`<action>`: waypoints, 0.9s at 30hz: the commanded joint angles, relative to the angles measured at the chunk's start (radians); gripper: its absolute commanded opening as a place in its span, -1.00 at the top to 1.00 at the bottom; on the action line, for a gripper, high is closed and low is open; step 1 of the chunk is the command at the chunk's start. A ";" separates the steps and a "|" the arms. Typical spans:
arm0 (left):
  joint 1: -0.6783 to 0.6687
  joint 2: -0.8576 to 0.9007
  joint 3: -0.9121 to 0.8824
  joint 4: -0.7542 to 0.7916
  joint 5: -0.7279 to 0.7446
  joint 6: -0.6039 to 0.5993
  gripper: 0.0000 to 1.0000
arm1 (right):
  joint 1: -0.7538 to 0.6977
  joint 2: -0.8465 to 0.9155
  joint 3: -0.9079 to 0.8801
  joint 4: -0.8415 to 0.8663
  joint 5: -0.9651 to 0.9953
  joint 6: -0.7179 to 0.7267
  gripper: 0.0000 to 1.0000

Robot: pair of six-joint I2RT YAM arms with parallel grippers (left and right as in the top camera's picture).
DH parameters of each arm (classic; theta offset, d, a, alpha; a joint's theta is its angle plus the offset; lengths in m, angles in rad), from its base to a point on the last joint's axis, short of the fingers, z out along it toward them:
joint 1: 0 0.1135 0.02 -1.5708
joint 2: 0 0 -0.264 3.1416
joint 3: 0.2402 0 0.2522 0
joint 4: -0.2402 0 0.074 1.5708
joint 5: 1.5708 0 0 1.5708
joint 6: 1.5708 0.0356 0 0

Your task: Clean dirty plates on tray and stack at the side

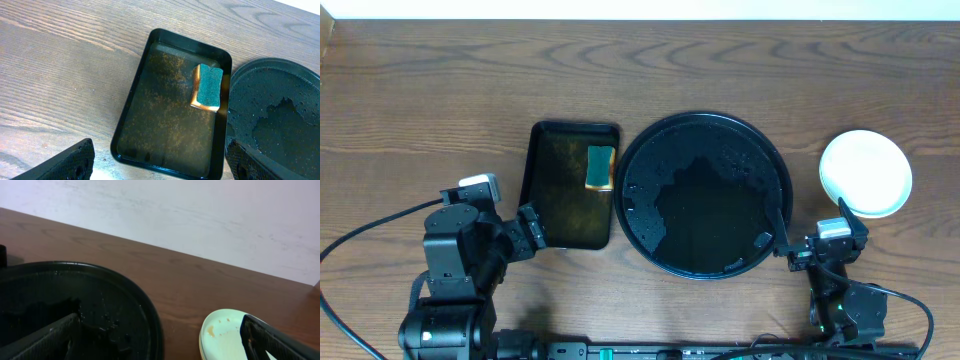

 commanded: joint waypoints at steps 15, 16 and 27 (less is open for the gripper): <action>0.003 -0.079 -0.043 -0.009 -0.037 0.037 -0.70 | 0.008 -0.007 -0.001 -0.004 0.005 -0.007 -0.99; 0.004 -0.100 -0.064 -0.007 -0.040 0.037 -0.70 | 0.008 -0.007 -0.001 -0.004 0.005 -0.007 -0.99; 0.005 -0.437 -0.460 0.325 -0.039 0.035 -0.70 | 0.008 -0.007 -0.001 -0.004 0.005 -0.007 -0.98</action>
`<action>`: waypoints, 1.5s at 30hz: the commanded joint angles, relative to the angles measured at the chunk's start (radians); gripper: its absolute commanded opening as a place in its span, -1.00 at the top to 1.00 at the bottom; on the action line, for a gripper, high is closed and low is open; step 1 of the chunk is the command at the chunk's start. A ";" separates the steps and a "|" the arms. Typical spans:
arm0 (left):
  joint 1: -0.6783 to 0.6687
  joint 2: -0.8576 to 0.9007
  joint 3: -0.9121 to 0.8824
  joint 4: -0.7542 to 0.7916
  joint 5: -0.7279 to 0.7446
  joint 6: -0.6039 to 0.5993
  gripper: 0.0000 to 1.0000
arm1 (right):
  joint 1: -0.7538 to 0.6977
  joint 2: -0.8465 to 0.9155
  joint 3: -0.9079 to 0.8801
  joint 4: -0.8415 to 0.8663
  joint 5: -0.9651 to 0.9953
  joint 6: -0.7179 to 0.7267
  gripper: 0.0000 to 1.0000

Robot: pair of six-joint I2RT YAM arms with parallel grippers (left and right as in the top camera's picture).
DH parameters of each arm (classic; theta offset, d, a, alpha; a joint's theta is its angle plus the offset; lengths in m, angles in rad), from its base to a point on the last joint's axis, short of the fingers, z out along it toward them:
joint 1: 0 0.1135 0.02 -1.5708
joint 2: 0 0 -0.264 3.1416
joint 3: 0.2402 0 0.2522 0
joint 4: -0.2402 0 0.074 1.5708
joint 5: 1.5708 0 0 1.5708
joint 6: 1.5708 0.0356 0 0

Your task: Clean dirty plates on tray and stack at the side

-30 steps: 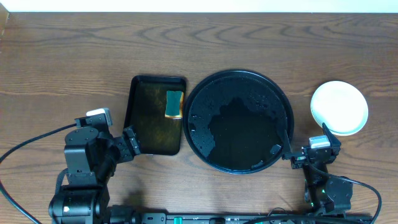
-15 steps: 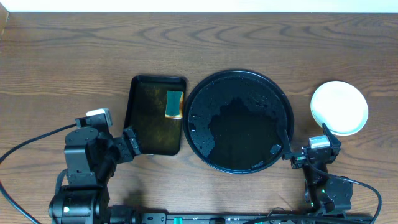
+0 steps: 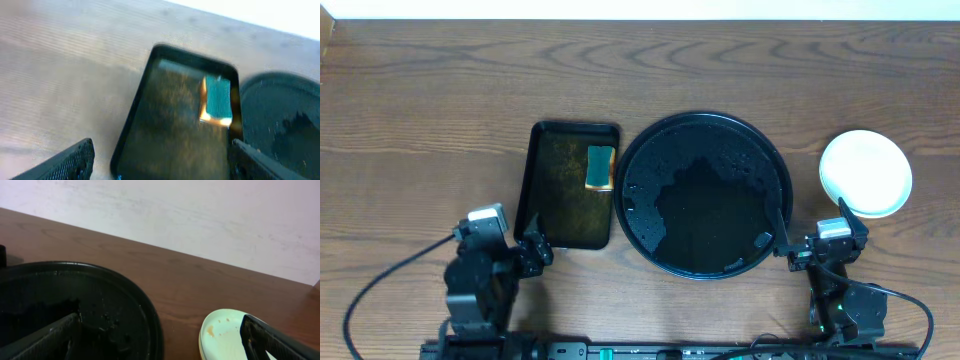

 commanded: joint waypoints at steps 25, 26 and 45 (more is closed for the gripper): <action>0.005 -0.277 -0.401 0.451 0.011 0.047 -0.70 | 0.008 -0.007 -0.001 -0.004 0.004 -0.007 -0.99; 0.005 -0.273 -0.401 0.456 0.011 0.047 -0.70 | 0.008 -0.007 -0.001 -0.004 0.004 -0.007 -0.99; 0.005 -0.267 -0.401 0.455 0.011 0.047 -0.70 | 0.008 -0.006 -0.001 -0.004 0.004 -0.007 -0.99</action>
